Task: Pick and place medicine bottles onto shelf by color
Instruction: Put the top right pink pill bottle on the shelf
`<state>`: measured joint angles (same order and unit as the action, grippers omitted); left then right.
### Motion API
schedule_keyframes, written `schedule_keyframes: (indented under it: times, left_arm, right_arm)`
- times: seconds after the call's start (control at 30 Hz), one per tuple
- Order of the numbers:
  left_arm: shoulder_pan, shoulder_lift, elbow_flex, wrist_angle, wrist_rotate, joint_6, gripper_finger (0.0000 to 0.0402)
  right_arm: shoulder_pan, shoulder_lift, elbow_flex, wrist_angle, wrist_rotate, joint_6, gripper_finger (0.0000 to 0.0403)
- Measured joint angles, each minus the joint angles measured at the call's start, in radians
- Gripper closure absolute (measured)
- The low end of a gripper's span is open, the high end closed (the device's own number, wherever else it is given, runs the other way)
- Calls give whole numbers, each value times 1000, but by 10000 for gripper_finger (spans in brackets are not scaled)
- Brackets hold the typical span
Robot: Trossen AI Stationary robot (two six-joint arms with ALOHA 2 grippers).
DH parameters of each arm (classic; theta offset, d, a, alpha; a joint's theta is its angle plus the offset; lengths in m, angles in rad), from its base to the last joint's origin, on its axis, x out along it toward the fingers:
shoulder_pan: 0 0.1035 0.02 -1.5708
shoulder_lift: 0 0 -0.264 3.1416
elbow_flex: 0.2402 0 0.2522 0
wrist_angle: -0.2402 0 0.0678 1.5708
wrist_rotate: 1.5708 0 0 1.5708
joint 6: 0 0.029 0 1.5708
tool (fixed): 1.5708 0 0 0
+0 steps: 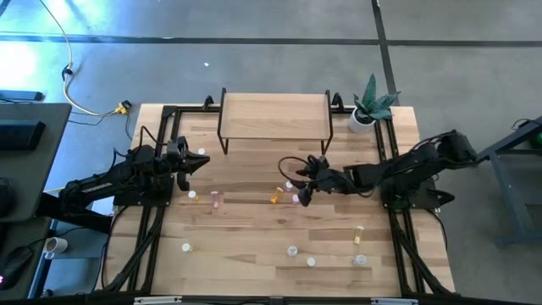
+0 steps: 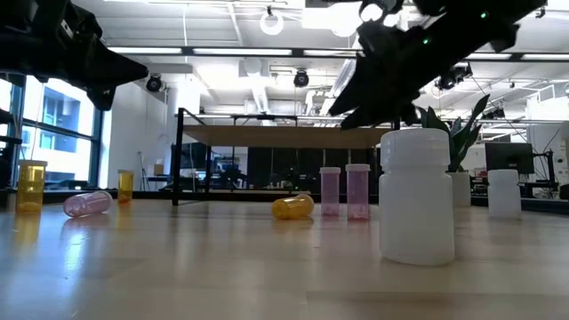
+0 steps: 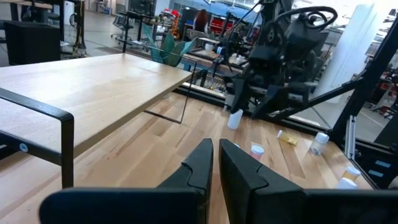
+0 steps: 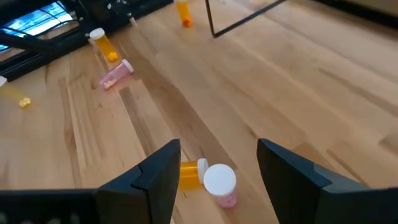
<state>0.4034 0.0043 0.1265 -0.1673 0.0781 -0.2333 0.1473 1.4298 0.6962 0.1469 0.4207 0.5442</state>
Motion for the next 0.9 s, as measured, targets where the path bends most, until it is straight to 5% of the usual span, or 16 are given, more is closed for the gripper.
schedule_keyframes:
  times: [0.4,0.9]
  left_arm:
    - [0,0,0,0,0,0,382]
    - [0,0,0,-4,0,0,382]
  right_arm:
    - [-80,106,220,-300,-111,-58,199]
    - [-82,196,232,-322,-190,-71,199]
